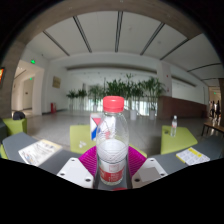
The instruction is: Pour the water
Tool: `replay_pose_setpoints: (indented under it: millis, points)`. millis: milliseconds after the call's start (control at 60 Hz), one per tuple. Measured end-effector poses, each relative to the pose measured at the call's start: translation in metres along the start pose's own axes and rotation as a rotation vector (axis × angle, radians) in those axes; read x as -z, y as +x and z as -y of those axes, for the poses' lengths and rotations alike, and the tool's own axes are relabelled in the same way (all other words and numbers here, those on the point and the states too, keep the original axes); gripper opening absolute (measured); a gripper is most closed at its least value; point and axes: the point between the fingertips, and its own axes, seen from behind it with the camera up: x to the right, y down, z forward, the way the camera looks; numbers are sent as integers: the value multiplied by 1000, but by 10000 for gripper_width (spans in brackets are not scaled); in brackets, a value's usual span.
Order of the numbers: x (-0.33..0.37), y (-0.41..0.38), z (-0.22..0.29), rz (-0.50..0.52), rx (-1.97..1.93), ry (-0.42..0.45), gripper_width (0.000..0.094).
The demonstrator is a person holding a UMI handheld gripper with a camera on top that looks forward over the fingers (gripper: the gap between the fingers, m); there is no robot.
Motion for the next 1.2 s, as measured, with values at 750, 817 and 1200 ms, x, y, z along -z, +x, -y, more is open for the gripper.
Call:
replay_pose_setpoints:
  millis: [750,817,1200]
  points:
    - [32,31,-113,-102,45,-263,867]
    - [71,21,-105,-103,36,-279,858]
    - [318,-52,-89,-87,24,-337,851]
